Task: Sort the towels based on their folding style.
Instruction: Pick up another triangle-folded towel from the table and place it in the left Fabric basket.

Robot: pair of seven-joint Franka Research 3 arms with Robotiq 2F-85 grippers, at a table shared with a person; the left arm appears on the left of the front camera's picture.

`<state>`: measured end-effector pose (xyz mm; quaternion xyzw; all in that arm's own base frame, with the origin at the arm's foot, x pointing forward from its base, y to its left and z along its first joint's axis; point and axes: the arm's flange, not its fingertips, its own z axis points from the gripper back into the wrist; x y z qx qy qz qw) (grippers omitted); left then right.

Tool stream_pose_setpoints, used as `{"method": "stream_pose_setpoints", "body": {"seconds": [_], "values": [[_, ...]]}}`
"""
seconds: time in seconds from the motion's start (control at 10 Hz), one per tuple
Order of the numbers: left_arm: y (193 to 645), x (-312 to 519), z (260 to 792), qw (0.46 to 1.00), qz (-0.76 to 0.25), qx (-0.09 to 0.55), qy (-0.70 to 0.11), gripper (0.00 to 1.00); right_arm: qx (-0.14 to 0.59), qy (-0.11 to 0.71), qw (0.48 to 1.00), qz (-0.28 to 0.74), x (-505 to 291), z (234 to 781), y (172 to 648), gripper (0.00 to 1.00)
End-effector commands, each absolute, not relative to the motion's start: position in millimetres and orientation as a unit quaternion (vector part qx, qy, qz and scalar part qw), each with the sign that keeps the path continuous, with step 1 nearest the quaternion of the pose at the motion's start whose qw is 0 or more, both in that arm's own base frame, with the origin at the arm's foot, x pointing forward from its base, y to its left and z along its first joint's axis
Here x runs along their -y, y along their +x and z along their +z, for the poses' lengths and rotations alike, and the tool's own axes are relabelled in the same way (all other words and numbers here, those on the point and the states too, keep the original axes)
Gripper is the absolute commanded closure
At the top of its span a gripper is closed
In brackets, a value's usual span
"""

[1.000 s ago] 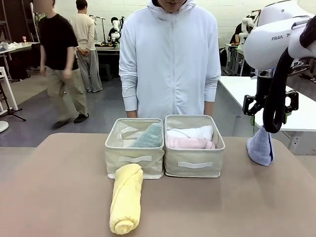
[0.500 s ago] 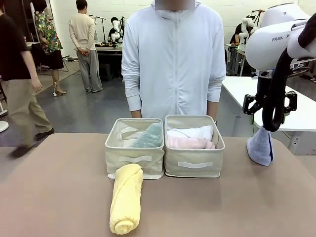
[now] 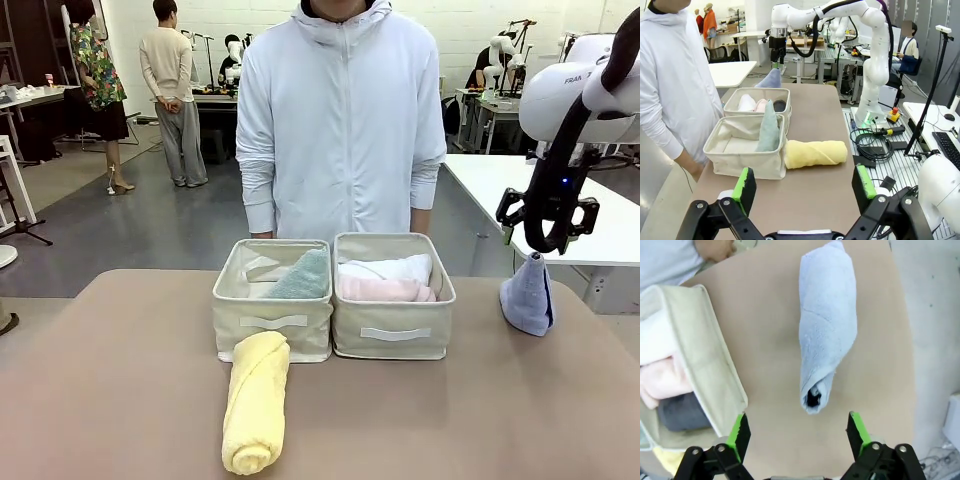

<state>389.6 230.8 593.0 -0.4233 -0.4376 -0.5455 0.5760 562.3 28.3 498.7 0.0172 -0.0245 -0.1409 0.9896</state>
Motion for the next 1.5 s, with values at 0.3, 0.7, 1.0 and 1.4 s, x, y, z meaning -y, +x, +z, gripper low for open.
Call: {"method": "stream_pose_setpoints", "body": {"seconds": [0.3, 0.7, 1.0, 1.4], "values": [[386.5, -230.0, 593.7, 0.568, -0.547, 0.448, -0.421, 0.00, -0.025, 0.011, 0.979, -0.200, -31.3, 469.6, 604.5, 0.00], [386.5, -230.0, 593.7, 0.568, -0.547, 0.448, -0.421, 0.00, -0.065, -0.027, 0.974, -0.215, -34.6, 457.1, 613.7, 0.00], [386.5, -230.0, 593.7, 0.568, -0.547, 0.448, -0.421, 0.00, -0.073, -0.052, 0.976, -0.197, -38.5, 456.2, 613.3, 0.58], [386.5, -230.0, 593.7, 0.568, -0.547, 0.448, -0.421, 0.00, -0.075, -0.060, 0.977, -0.191, -39.5, 458.3, 611.0, 1.00]]}}
